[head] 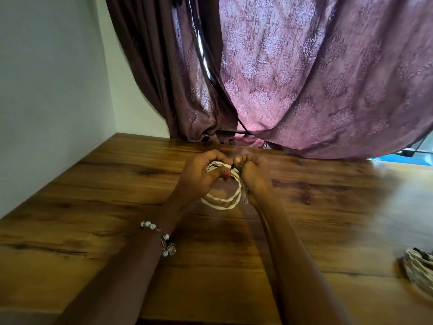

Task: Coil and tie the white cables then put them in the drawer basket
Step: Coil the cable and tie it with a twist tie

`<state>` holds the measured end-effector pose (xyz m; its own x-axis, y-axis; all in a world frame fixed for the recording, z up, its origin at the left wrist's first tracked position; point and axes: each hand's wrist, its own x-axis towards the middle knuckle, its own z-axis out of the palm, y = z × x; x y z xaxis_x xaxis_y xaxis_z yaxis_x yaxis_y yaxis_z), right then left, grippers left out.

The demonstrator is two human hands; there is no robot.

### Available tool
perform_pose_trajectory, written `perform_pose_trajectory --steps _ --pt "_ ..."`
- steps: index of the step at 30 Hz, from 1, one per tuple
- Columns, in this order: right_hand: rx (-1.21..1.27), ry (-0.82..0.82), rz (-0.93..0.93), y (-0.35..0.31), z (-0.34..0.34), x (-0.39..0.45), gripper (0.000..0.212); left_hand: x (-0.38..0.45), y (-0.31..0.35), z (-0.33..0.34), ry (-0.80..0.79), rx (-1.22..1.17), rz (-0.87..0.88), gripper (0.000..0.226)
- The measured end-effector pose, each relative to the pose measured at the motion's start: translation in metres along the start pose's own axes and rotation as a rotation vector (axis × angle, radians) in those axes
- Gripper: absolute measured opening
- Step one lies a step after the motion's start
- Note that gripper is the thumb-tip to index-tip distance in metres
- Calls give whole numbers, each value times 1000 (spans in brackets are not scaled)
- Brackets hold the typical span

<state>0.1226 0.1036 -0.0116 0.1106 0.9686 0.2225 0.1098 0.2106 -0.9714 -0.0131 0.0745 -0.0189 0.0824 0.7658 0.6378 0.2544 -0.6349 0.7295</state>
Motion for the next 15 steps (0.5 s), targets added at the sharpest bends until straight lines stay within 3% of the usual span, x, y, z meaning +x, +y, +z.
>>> perform_pose_trajectory --steps 8,11,15 --pt "79 30 139 -9 2 -1 18 0 3 8 155 341 235 11" --pt "284 -35 328 -13 1 0 26 -2 6 13 166 383 281 26" --pt "526 -160 469 -13 -6 1 36 -3 6 18 209 449 331 27"
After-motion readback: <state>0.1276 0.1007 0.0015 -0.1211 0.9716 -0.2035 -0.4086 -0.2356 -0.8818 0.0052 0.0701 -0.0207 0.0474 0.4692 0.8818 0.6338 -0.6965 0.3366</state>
